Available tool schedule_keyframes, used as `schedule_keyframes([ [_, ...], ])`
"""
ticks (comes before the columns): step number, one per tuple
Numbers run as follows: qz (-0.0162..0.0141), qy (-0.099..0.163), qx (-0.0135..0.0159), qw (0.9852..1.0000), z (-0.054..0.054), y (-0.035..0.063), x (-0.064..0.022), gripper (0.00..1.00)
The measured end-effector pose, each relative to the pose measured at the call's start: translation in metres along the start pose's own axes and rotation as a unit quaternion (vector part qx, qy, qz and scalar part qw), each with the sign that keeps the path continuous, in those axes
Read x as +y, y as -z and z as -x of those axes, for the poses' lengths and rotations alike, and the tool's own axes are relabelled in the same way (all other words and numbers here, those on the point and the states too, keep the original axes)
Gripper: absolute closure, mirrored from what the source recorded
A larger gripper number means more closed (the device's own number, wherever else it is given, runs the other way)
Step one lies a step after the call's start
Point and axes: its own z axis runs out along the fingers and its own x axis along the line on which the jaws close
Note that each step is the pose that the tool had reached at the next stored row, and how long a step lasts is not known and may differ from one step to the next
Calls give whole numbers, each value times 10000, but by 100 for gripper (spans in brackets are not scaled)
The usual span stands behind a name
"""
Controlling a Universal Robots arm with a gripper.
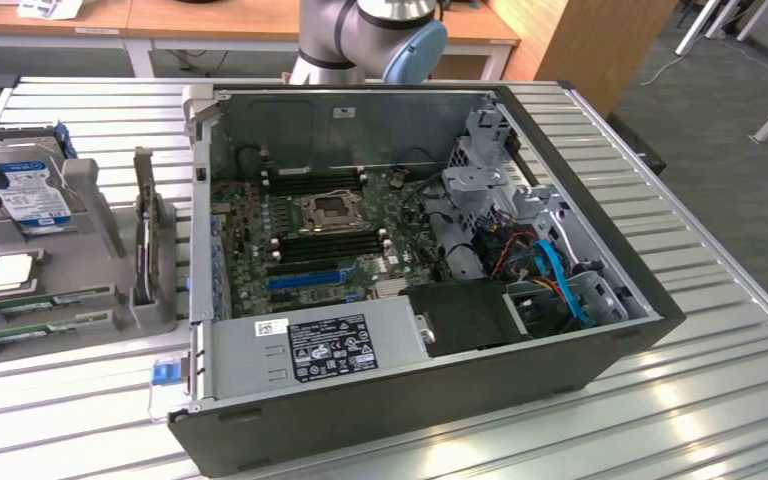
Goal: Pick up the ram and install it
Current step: 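Pick up the ram and move it above insertion slot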
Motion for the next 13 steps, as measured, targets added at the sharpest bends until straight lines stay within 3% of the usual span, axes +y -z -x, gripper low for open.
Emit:
schedule_keyframes([
  [13, 0, 0, 0, 10000, -6, -237, -10, 71],
])
